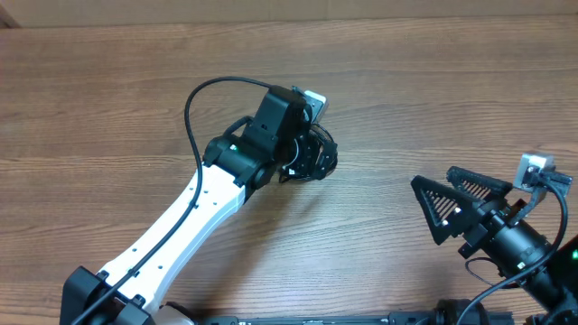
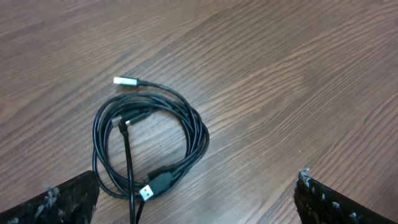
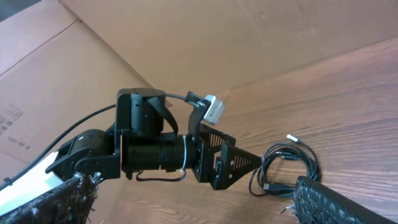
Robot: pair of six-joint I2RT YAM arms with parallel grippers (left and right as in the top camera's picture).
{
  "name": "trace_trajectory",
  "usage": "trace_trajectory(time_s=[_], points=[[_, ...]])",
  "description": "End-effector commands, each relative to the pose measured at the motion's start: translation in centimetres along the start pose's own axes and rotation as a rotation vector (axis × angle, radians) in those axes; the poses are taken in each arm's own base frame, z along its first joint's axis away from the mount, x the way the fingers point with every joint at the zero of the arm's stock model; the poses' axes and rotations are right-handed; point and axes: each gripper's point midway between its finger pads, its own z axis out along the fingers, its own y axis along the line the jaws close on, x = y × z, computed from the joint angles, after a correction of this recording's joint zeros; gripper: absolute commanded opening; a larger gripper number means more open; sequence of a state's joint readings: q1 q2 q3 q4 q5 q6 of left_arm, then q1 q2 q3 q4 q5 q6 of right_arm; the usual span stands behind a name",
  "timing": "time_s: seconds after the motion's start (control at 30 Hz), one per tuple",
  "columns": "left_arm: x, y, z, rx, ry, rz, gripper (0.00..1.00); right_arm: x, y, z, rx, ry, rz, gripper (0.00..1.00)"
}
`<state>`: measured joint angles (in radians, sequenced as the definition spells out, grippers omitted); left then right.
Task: Untangle cables
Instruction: 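Lower the left gripper onto the coiled black cable and grasp it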
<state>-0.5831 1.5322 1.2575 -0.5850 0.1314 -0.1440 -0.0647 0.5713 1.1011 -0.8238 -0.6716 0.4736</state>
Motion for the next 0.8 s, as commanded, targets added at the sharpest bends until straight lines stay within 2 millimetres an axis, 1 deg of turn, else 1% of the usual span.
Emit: trace_trajectory(time_s=[0.0, 0.07, 0.13, 0.23, 0.33, 0.4, 0.5, 0.53, 0.67, 0.7, 0.77], points=[[-0.5, 0.1, 0.9, -0.013, -0.006, 0.035, 0.99, -0.8, 0.6, -0.6, 0.007, -0.035, -0.033, 1.0], [-0.4, 0.6, 1.6, -0.032, 0.0, 0.025, 0.98, -0.8, 0.6, -0.6, 0.007, -0.035, -0.033, 1.0], [0.1, 0.9, 2.7, -0.035, 0.023, 0.008, 0.98, -0.8, 0.6, -0.6, 0.007, -0.035, -0.033, 1.0], [1.6, 1.9, 4.9, -0.069, 0.084, -0.002, 0.99, -0.7, 0.5, -0.6, 0.009, -0.032, -0.032, 1.0], [2.6, 2.4, 6.2, -0.075, 0.122, -0.01, 1.0, -0.6, 0.4, -0.6, 0.013, -0.027, -0.056, 1.0], [2.8, 2.6, 6.5, -0.078, 0.131, -0.013, 1.0, -0.5, 0.3, -0.6, 0.016, -0.023, -0.069, 1.0], [3.2, 2.9, 6.4, -0.085, 0.148, -0.018, 1.0, -0.5, 0.0, -0.6, 0.036, -0.026, -0.063, 1.0], [3.6, 3.5, 6.3, -0.112, 0.165, -0.019, 1.0, -0.4, -0.2, -0.6, 0.043, -0.026, -0.061, 1.0], [6.0, 7.1, 5.5, -0.31, 0.256, -0.006, 1.0, -0.2, -0.3, -0.6, 0.049, -0.018, -0.054, 1.0], [6.5, 7.8, 5.4, -0.335, 0.278, -0.009, 1.0, -0.2, -0.3, -0.6, 0.049, -0.018, -0.054, 1.0], [7.0, 8.2, 5.3, -0.334, 0.298, -0.023, 1.0, -0.3, -0.3, -0.6, 0.047, -0.021, -0.056, 1.0]])
